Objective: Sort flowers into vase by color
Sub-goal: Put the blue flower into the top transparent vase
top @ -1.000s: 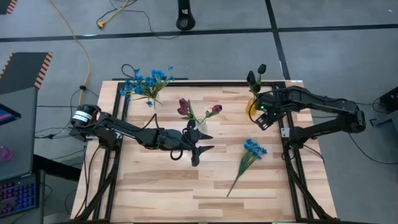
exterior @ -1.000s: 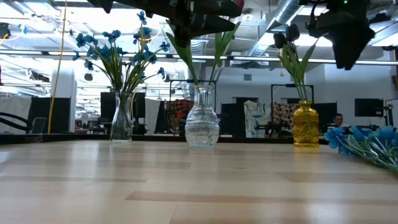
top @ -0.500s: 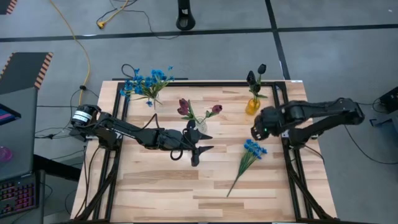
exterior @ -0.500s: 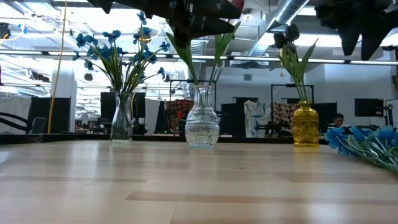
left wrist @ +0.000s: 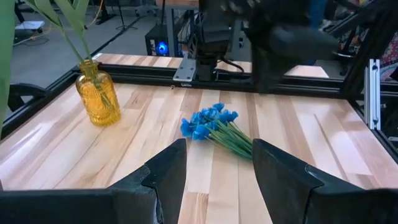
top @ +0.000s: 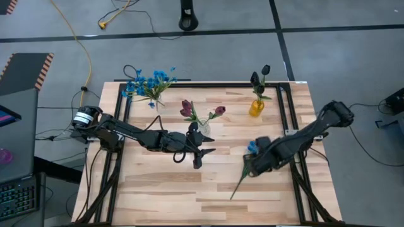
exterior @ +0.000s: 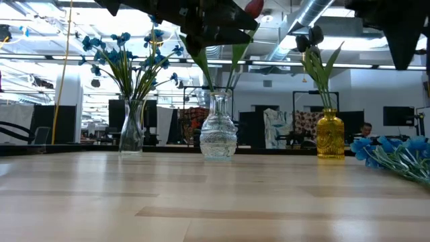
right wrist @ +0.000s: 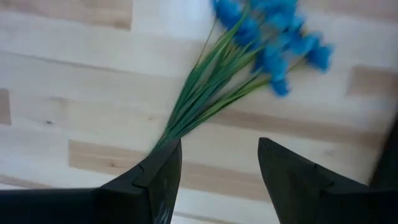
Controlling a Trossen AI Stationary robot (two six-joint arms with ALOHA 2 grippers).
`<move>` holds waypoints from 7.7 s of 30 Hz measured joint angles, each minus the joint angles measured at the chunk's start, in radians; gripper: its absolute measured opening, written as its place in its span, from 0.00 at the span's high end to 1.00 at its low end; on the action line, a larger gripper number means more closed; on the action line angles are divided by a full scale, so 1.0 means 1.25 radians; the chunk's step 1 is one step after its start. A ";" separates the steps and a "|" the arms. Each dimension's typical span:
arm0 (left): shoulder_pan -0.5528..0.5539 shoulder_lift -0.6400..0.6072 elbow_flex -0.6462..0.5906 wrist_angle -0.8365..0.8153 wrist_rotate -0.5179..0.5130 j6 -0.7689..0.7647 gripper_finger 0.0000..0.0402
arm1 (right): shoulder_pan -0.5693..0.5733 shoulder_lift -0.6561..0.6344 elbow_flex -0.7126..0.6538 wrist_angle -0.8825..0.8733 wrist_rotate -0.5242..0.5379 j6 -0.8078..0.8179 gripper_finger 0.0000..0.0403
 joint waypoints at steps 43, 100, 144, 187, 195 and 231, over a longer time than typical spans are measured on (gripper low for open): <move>0.000 0.000 0.000 -0.083 0.001 0.022 0.58 | 0.064 0.350 0.000 0.213 0.047 0.361 0.41; -0.005 -0.170 0.000 -0.180 0.086 -0.043 0.58 | 0.198 0.158 0.000 0.317 0.634 -0.117 0.89; -0.109 -0.155 0.000 0.071 0.035 0.097 0.58 | 0.042 0.087 0.000 1.204 0.589 -1.624 0.88; -0.120 -0.156 0.000 0.126 0.017 0.135 0.58 | -0.007 0.088 0.000 1.151 0.512 -1.541 0.88; -0.120 -0.156 0.000 0.126 -0.001 0.150 0.67 | -0.027 0.088 0.000 1.153 0.476 -1.545 0.88; -0.119 -0.242 0.000 -0.011 -0.123 0.141 0.96 | -0.038 -0.010 -0.001 1.017 0.463 -1.518 0.52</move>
